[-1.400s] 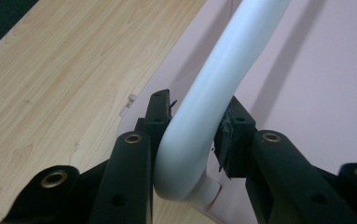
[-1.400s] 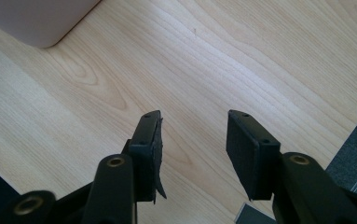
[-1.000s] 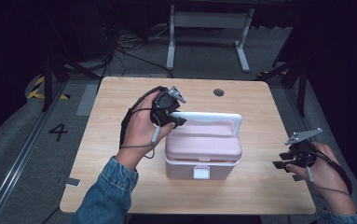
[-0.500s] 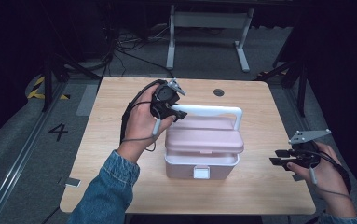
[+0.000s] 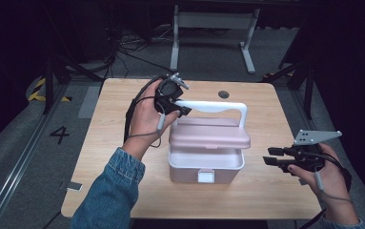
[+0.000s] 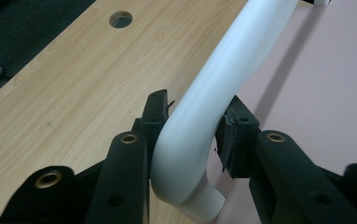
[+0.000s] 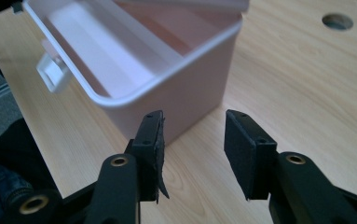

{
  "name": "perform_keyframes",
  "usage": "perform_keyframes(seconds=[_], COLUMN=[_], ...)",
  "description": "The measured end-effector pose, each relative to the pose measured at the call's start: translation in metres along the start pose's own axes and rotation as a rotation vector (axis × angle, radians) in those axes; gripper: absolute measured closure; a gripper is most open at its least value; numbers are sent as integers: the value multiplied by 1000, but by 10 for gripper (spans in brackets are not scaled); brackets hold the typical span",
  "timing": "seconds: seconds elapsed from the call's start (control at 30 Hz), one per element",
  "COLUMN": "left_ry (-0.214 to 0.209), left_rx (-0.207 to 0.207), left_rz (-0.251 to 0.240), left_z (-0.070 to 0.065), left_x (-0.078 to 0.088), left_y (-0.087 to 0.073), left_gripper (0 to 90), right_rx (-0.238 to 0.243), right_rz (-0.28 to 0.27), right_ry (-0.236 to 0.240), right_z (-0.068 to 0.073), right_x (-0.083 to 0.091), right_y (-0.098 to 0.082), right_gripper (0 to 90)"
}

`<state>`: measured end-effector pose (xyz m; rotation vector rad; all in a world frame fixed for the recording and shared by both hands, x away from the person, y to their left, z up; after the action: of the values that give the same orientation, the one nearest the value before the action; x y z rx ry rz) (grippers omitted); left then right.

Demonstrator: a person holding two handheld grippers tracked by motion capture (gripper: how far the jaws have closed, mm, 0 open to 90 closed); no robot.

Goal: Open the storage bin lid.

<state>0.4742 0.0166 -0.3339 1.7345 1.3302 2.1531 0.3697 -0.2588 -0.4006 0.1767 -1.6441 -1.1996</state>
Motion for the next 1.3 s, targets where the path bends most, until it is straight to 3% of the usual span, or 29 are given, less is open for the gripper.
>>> perform_keyframes(seconds=[0.07, 0.17, 0.3, 0.43, 0.63, 1.0, 1.07, 1.1, 1.27, 1.3], left_ry=[-3, -1, -12, -16, -7, -12, -11, -11, -11, -10], left_rx=[2, 13, 35, 50, 62, 77, 77, 73, 89, 92], left_rz=[1, 0, -12, -17, -21, -32, -27, -24, -34, -34], left_z=[1, 3, 6, 8, 10, 10, 10, 11, 13, 13], left_x=[0, -1, -2, -3, -4, -5, -4, -4, -5, -6], left_y=[0, 0, 2, 4, 5, 4, 4, 4, 6, 6], left_gripper=[674, 675, 674, 672, 669, 670, 670, 670, 669, 670], right_rx=[6, 5, 30, 49, 82, 62, 52, 19, -2, -9], right_rz=[-14, -81, -142, -164, -190, -191, -185, -173, -154, -142], right_ry=[6, 64, 92, 61, 59, 29, 30, 41, 41, 43], right_z=[2, 12, 19, 15, 19, 13, 13, 14, 14, 15], right_x=[0, -5, -9, -17, -23, -33, -33, -33, -33, -32], right_y=[4, 19, 33, 41, 56, 63, 62, 60, 57, 56], right_gripper=[576, 519, 439, 422, 414, 415, 429, 476, 558, 635])
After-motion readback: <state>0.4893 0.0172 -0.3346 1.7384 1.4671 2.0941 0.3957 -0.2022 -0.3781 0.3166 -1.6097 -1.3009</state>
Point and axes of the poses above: each handheld gripper's, and its own axes: x roughly backward along the jaws, y roughly out of its top, z roughly to its left, the point moved 10 cm from there along -x, roughly forward along the jaws, and after that the axes turned 3 degrees about x, right-handed, at the moved point
